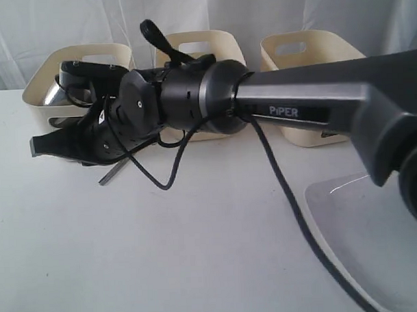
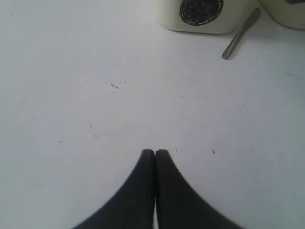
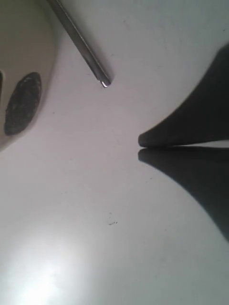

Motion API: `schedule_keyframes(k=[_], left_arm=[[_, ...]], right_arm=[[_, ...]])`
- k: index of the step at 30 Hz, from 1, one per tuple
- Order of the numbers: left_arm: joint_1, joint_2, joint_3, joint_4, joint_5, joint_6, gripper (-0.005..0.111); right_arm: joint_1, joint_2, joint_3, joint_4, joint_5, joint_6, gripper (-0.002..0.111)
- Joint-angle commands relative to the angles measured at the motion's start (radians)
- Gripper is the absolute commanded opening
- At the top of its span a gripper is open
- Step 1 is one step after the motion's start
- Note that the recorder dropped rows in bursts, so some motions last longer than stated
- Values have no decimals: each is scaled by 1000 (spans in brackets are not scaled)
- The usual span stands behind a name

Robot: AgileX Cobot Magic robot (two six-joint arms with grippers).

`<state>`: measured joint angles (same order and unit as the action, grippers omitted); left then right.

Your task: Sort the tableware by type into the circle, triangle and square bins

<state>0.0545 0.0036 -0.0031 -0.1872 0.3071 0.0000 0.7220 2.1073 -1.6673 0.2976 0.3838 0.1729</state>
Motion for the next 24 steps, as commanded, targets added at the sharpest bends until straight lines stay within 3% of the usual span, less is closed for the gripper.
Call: schedule_keyframes(k=[1,9,18,24], left_arm=[[-7,-4,3,-5,0,0,0],[-7,-4,3,-5,0,0,0],[-7,-4,3,-5,0,0,0],[-7,-4,3,-5,0,0,0]], right_arm=[[6,61,-66,1,60,-52,0],[6,226,-248,-11,34,-65,0],[0,309,-260,-22,-135,-65,0],[-29,340,-263,-20,-145,-54,0]])
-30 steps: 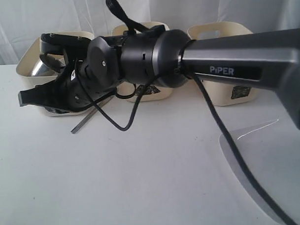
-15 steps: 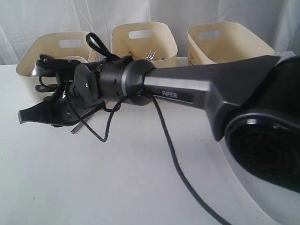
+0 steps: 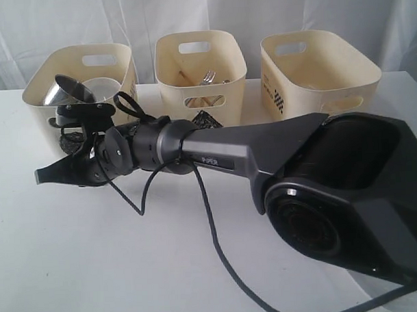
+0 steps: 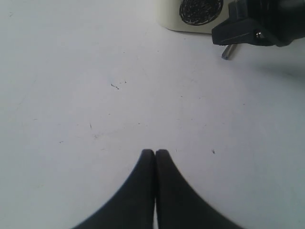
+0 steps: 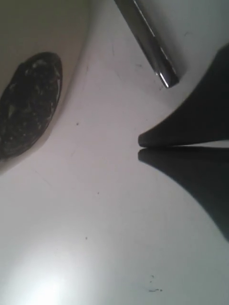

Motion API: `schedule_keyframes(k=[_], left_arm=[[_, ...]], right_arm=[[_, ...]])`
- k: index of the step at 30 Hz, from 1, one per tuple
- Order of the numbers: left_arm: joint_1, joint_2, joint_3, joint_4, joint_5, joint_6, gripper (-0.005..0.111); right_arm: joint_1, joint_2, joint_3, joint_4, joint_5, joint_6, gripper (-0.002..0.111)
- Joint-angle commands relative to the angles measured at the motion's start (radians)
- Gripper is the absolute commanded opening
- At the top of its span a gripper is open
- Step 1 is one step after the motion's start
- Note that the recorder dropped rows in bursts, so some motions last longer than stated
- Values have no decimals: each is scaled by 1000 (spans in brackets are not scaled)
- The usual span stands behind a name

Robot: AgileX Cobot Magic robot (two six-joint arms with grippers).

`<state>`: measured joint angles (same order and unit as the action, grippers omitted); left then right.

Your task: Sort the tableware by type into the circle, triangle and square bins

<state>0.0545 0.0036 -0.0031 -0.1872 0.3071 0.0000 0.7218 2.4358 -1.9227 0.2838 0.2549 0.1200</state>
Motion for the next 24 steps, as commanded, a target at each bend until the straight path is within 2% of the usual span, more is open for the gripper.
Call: schedule_keyframes(k=[1,6,13,24], left_arm=[[-7,-4,3,-5,0,0,0],[-7,-4,3,-5,0,0,0],[-7,-4,3,-5,0,0,0],[-7,-4,3,-5,0,0,0]], right_arm=[[-36,14,-8,-9,-12,-1,0],[-59,16,-8,-12,49,15,0],[-64,14,-8,-11,221,15,0],[-43,-6,-12,20,-16,-9,0]])
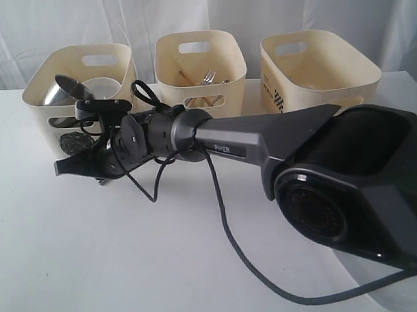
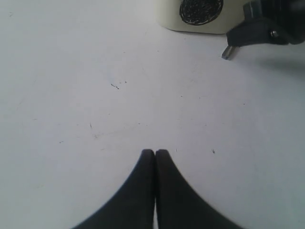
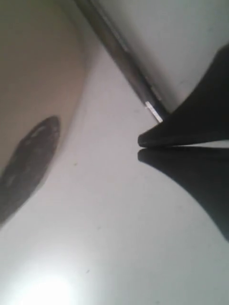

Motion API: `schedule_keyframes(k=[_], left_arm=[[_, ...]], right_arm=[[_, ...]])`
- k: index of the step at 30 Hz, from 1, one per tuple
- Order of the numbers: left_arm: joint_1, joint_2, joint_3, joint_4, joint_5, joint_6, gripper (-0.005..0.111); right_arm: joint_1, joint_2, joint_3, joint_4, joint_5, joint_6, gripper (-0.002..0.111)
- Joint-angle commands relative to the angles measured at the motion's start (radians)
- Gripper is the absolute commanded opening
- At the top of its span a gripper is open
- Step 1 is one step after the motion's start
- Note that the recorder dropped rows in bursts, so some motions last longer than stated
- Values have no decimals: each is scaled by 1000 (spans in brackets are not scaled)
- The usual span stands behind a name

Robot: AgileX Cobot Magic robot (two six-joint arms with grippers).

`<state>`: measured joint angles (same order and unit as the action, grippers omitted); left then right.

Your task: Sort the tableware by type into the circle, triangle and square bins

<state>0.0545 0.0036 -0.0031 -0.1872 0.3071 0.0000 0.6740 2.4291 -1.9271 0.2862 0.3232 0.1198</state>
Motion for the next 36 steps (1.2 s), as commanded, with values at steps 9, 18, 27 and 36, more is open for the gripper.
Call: schedule_keyframes(k=[9,18,27,36], left_arm=[[-7,-4,3,-5,0,0,0],[-7,-4,3,-5,0,0,0],[-7,-4,3,-5,0,0,0],[-7,-4,3,-5,0,0,0]], right_arm=[[4,62,-8,31,-59,-8,0],[4,21,-8,-25,225,-12,0],[0,-134,-8,-240,443,-12,5],[-46,-59,-67,-242,361,161,55]])
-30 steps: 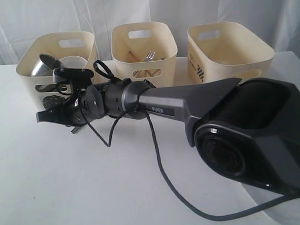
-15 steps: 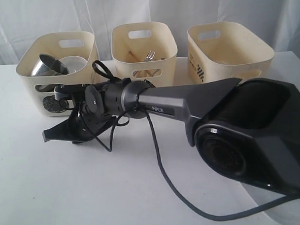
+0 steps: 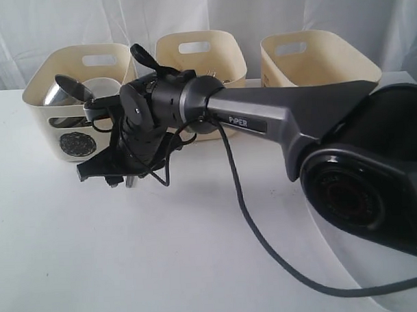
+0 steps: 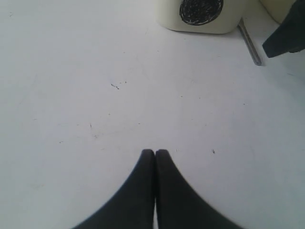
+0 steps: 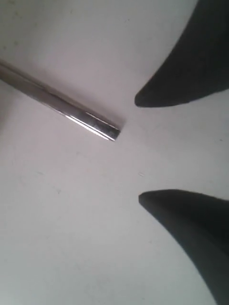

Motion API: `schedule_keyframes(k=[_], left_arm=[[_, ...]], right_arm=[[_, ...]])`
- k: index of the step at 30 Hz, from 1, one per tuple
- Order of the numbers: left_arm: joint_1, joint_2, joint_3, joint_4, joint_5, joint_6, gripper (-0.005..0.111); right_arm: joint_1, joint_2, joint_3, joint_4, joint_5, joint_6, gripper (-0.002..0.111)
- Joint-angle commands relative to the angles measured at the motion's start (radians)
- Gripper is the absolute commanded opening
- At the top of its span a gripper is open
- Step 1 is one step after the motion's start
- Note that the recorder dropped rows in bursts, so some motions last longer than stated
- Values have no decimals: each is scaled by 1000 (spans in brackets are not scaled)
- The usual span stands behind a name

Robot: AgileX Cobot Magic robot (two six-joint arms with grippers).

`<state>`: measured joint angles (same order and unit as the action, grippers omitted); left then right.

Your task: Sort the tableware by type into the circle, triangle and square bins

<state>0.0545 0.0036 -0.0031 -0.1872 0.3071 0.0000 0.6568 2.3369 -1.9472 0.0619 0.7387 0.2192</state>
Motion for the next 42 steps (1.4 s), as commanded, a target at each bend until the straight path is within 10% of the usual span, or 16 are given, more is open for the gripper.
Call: schedule_keyframes(k=[1,33,42], left_arm=[[-7,-4,3,-5,0,0,0],[-7,-4,3,-5,0,0,0],[-7,-4,3,-5,0,0,0]], right_arm=[[-36,48,-66,-18,-67,76,54],[-18,183,-192,-62,-112,177,52],[-18,216,-193,-165,129,179,41]])
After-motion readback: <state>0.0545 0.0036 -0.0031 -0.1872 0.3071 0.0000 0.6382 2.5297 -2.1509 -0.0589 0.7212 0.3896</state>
